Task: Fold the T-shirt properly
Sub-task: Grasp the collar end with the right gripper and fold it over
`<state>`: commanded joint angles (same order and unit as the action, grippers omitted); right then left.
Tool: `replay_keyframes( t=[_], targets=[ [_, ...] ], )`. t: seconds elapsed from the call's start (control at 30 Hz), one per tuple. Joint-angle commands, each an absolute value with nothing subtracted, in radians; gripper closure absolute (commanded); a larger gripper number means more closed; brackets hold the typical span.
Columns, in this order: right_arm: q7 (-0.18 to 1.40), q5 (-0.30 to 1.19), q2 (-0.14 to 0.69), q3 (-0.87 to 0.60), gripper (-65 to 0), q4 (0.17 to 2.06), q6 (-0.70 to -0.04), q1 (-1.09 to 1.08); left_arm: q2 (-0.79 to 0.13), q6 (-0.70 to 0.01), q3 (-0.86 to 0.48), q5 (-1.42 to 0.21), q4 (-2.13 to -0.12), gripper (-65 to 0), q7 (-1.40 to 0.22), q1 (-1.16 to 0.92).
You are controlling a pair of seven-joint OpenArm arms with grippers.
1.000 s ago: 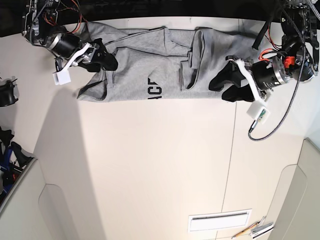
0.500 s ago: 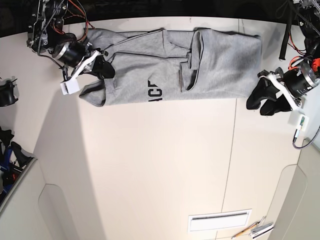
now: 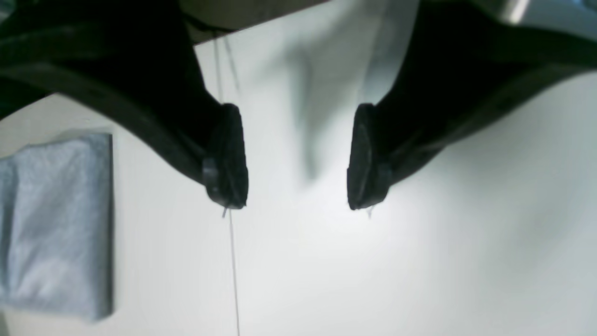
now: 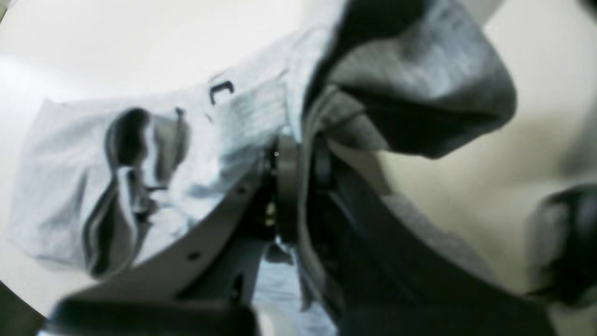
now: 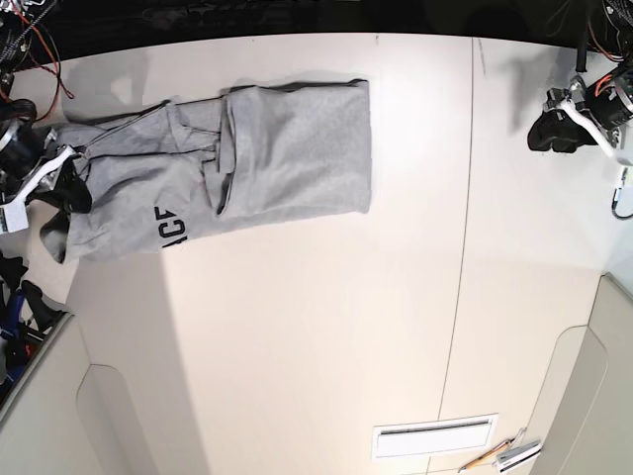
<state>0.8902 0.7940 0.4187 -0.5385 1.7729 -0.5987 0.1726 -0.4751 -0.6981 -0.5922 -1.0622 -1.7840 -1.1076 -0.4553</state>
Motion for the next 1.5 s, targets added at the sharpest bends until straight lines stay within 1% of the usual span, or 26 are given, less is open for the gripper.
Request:
replay_keyframes(
  t=[0.1,0.23,0.37,0.43,0.53,0.63,0.77,0.87,0.9,0.93,0.97,1.07,1.13,1.23,1.3,1.33,1.37,1.47,1.5],
  targets=[
    [0.939,0.813,0.417,-0.535,0.0,1.87,-0.598,0.149,-0.455,-0.698,-0.508,-1.065,-1.784,-37.6,-1.107,-0.454],
    [0.992,0.865,0.411,-0.511,0.0,1.96,-0.595,0.125,-0.404,-0.698,-0.346,-1.056,-1.784,-37.6,-1.094,-0.443],
    [0.995,0.864,0.407,-0.424,0.0,2.007,-0.595,0.125,-0.333,-0.698,-0.203,-0.958,-1.781,-37.6,-1.048,-0.416],
    [0.996,0.856,0.376,-0.361,0.0,2.033,-0.595,0.126,-0.307,-0.698,-0.161,-0.937,-1.778,-37.6,-1.045,-0.4],
    [0.995,0.816,0.306,-0.252,0.0,2.04,-0.595,0.125,-0.271,-0.698,-0.122,-0.904,-1.778,-37.6,-1.039,-0.393],
    [0.992,0.759,0.237,-0.144,0.0,2.039,-0.586,0.125,-0.249,-0.698,-0.116,-0.897,-1.778,-37.6,-1.039,-0.393],
    [0.99,0.705,0.168,-0.02,0.0,2.011,-0.586,0.128,-0.249,-0.698,-0.116,-0.901,-1.778,-37.6,-1.039,-0.394],
    [0.958,0.668,0.152,0.058,-20.5,1.962,-0.583,0.128,-0.25,-0.698,-0.118,-0.902,-1.778,-37.6,-1.044,-0.394],
    [0.933,0.645,0.152,0.087,-24.8,1.946,-0.583,0.128,-0.25,-0.698,-0.122,-0.91,-1.778,-37.6,-1.049,-0.394],
    [0.91,0.624,0.152,0.117,-27.2,1.933,-0.583,0.128,-0.25,-0.698,-0.131,-0.932,-1.778,-37.6,-1.066,-0.394],
    [0.896,0.609,0.152,0.149,-27.9,1.924,-0.583,0.128,-0.25,-0.698,-0.145,-0.959,-1.778,-37.6,-1.088,-0.394],
    [0.891,0.605,0.152,0.254,-27.9,1.924,-0.583,0.127,-0.25,-0.698,-0.227,-1.04,-1.778,-37.6,-1.131,-0.394],
    [0.89,0.601,0.151,0.3,-27.8,1.925,-0.583,0.126,-0.25,-0.698,-0.299,-1.06,-1.779,-37.6,-1.131,-0.394],
    [0.868,0.598,0.15,0.303,-27.8,1.939,-0.583,0.112,-0.25,-0.698,-0.406,-1.116,-1.781,-37.6,-1.162,-0.394],
    [0.865,0.598,0.135,0.273,-27.7,1.962,-0.583,0.092,-0.25,-0.698,-0.469,-1.199,-1.781,-37.6,-1.205,-0.397],
    [0.865,0.598,0.121,0.244,-25.7,1.972,-0.581,0.079,-0.25,-0.698,-0.499,-1.245,-1.783,-37.6,-1.227,-0.399],
    [0.865,0.598,0.11,0.211,-20.8,1.975,-0.573,0.065,-0.25,-0.698,-0.524,-1.282,-1.789,-37.6,-1.246,-0.402],
    [0.854,0.562,0.096,0.1,0.0,1.971,-0.556,0.038,-0.25,-0.698,-0.57,-1.32,-1.826,-37.6,-1.273,-0.417],
    [0.838,0.547,0.097,0.065,0.0,1.969,-0.553,0.035,-0.251,-0.698,-0.575,-1.32,-1.836,-37.6,-1.273,-0.42]
  ],
)
